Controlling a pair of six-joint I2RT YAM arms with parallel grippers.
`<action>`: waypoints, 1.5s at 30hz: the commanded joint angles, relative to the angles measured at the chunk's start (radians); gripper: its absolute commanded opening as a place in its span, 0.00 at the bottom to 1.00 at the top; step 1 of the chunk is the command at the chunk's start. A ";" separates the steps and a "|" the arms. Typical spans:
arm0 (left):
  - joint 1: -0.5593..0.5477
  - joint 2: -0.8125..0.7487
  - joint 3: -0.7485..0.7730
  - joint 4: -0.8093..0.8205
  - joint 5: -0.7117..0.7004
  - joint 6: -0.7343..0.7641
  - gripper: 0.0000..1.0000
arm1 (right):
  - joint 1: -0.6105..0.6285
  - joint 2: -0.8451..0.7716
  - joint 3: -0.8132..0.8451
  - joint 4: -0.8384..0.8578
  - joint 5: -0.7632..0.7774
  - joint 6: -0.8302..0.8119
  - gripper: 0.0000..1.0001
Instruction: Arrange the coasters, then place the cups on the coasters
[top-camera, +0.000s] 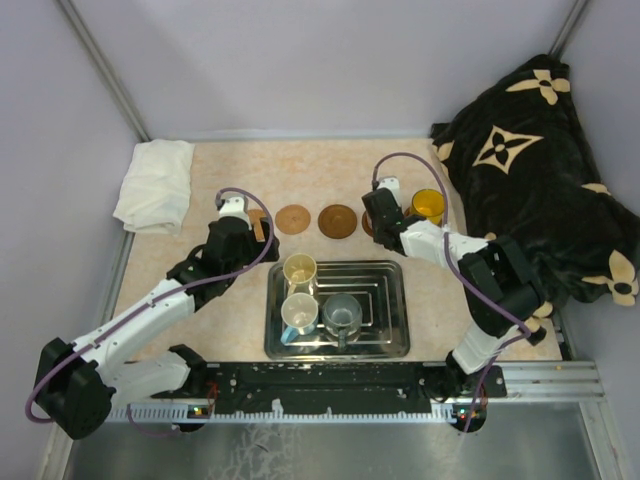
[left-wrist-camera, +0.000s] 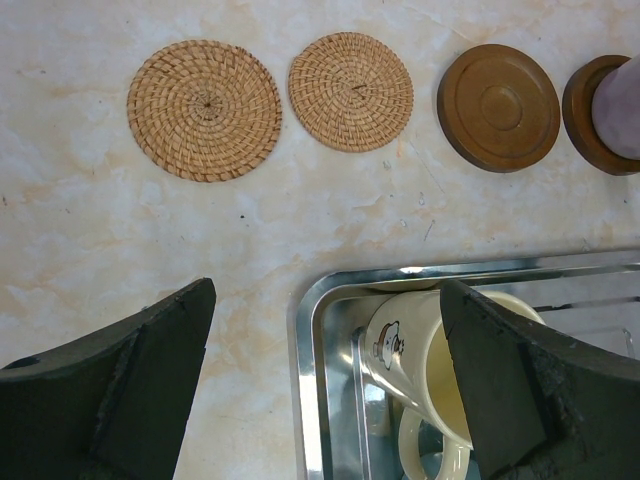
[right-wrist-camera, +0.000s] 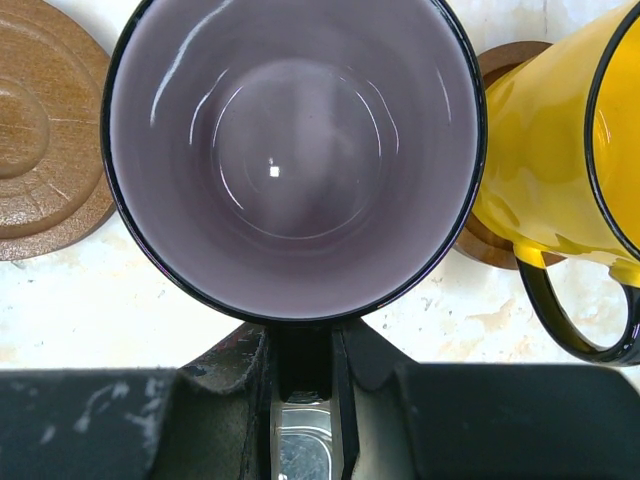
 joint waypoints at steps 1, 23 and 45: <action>0.001 0.000 0.002 0.023 0.001 0.002 1.00 | -0.004 -0.014 0.071 0.048 0.015 0.020 0.00; 0.001 0.003 0.003 0.020 0.003 0.005 1.00 | -0.004 0.013 0.089 0.026 0.046 0.048 0.09; 0.001 -0.005 0.000 0.010 0.003 -0.001 1.00 | -0.004 -0.046 0.057 0.015 0.061 0.058 0.57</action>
